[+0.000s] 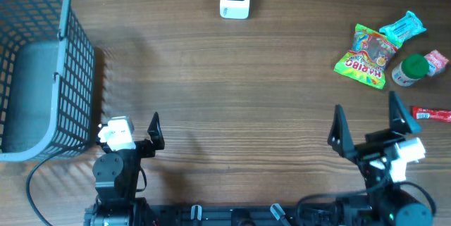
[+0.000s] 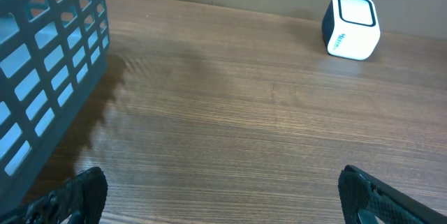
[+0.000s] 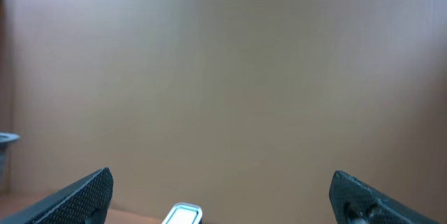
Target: Scan the item barcode
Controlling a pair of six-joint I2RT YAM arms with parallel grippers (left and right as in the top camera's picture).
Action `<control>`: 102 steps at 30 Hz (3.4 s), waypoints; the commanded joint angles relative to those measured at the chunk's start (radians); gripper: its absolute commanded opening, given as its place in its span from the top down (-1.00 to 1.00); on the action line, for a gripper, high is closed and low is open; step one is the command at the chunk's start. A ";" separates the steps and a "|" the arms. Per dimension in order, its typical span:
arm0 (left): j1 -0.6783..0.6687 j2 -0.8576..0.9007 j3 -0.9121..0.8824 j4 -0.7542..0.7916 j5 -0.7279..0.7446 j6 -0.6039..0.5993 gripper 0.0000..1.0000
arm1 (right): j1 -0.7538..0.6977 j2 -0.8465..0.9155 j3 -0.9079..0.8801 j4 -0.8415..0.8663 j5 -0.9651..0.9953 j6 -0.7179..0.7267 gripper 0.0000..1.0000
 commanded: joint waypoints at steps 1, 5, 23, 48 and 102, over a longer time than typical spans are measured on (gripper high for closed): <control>-0.004 -0.006 -0.003 0.003 0.011 0.015 -1.00 | 0.005 -0.016 -0.121 0.056 0.069 0.051 -0.99; -0.004 -0.006 -0.003 0.003 0.011 0.015 -1.00 | 0.006 -0.016 -0.216 0.053 0.079 0.052 -0.99; -0.004 -0.006 -0.003 0.003 0.011 0.015 -1.00 | 0.020 0.004 -0.265 -0.188 0.199 0.128 -0.99; -0.004 -0.006 -0.003 0.003 0.011 0.015 -1.00 | 0.020 0.005 -0.265 -0.188 0.199 0.127 -1.00; -0.058 -0.073 -0.098 0.253 0.034 0.012 -1.00 | 0.020 0.005 -0.265 -0.188 0.199 0.128 -1.00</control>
